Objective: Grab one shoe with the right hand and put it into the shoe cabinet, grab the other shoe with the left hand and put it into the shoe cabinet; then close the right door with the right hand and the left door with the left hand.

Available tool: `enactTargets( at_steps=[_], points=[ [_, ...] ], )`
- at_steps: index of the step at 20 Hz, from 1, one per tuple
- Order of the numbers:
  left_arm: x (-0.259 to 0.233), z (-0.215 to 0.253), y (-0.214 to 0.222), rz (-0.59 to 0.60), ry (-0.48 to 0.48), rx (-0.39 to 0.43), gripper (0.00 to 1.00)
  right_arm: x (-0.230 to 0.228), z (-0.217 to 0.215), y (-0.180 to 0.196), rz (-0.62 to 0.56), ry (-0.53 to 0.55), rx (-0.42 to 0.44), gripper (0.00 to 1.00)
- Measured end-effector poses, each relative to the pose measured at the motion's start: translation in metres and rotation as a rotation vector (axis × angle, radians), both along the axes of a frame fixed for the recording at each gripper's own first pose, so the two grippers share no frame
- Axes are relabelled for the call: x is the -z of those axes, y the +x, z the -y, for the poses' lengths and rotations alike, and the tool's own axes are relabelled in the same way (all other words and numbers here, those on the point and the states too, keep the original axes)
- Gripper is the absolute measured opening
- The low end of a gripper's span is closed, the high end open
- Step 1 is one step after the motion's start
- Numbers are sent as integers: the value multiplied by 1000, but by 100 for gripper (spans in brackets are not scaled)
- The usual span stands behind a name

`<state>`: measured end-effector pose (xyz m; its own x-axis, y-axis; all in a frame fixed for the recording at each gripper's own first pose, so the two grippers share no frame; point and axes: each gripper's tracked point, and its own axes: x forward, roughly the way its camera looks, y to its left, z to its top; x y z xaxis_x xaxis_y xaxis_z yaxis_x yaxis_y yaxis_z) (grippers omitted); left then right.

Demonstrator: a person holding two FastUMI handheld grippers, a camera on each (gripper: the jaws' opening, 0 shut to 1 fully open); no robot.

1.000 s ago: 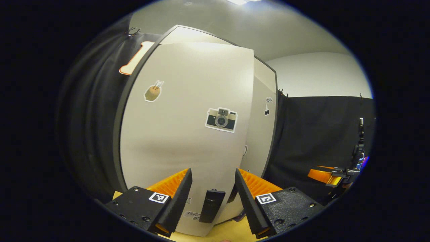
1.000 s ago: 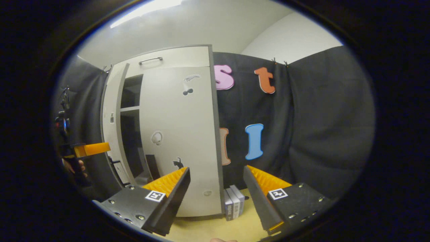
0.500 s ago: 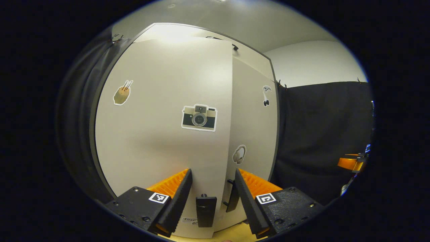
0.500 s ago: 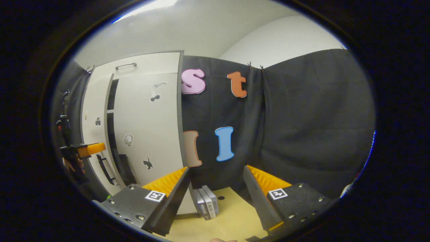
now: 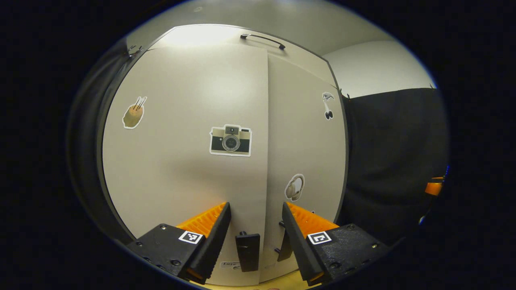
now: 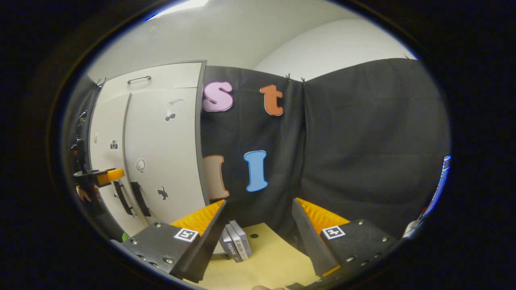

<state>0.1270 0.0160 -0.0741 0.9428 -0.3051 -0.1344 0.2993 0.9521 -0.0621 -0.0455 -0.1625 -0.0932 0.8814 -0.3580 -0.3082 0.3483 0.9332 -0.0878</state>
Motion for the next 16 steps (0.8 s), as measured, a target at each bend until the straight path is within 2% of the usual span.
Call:
enactTargets(
  at_steps=[6,7,8,13,14,16],
  points=[
    [3,7,2,-11,7,10,79,-1,10,-3,5,5,32,96],
    [6,12,3,-20,0,21,74,0,11,-3,5,5,35,96],
    [13,15,5,-37,-11,31,78,0,11,-4,5,6,38,96],
    [12,19,5,-33,-21,42,75,3,12,-6,-1,6,47,96],
    [12,19,5,-34,-24,46,74,3,11,-5,-1,9,45,93],
    [12,19,5,-35,-28,45,75,3,6,-2,0,15,35,93]
  ],
)
